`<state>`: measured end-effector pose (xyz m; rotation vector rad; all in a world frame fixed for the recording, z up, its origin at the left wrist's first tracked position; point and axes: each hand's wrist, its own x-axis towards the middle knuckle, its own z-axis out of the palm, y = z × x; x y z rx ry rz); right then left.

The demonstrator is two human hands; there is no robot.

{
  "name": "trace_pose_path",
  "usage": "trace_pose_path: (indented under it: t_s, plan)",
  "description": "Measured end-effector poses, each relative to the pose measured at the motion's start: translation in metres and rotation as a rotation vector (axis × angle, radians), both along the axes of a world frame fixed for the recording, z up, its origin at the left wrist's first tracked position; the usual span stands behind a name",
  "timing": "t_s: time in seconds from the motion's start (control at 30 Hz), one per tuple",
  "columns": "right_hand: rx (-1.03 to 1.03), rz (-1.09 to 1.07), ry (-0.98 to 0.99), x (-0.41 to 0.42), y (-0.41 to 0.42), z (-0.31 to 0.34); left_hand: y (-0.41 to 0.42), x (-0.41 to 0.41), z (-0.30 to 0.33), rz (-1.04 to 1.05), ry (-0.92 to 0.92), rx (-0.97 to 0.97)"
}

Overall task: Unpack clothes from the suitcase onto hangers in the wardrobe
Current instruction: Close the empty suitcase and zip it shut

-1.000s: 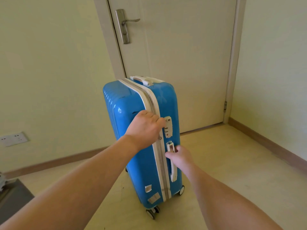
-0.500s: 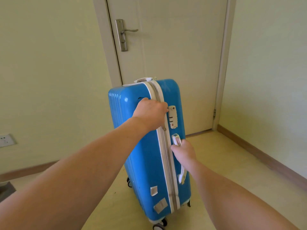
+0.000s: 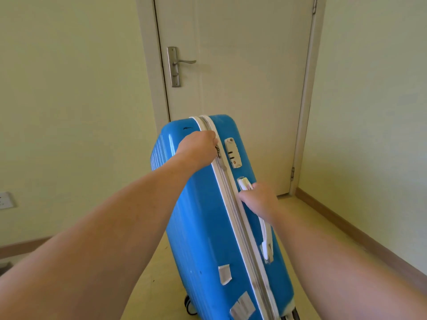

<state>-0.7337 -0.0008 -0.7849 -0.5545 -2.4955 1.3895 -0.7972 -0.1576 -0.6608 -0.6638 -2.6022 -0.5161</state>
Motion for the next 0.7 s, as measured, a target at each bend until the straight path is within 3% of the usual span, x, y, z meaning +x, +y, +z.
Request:
trace_pose_path:
  t_s: [0.23, 0.4, 0.57, 0.7]
  plan:
    - [0.092, 0.072, -0.066, -0.014, -0.005, 0.019, -0.012, -0.007, -0.002, 0.086, 0.019, 0.04]
    - [0.257, 0.175, -0.132, -0.028, -0.017, 0.034, -0.042, -0.016, -0.012, 0.15, -0.156, 0.248]
    - [0.534, 0.199, -0.283, -0.037, -0.033, 0.023, -0.08, -0.032, -0.072, 0.226, -0.249, 0.319]
    - [0.651, 0.309, -0.452, -0.036, -0.044, -0.004, -0.101, -0.027, -0.137, 0.239, -0.446, 0.381]
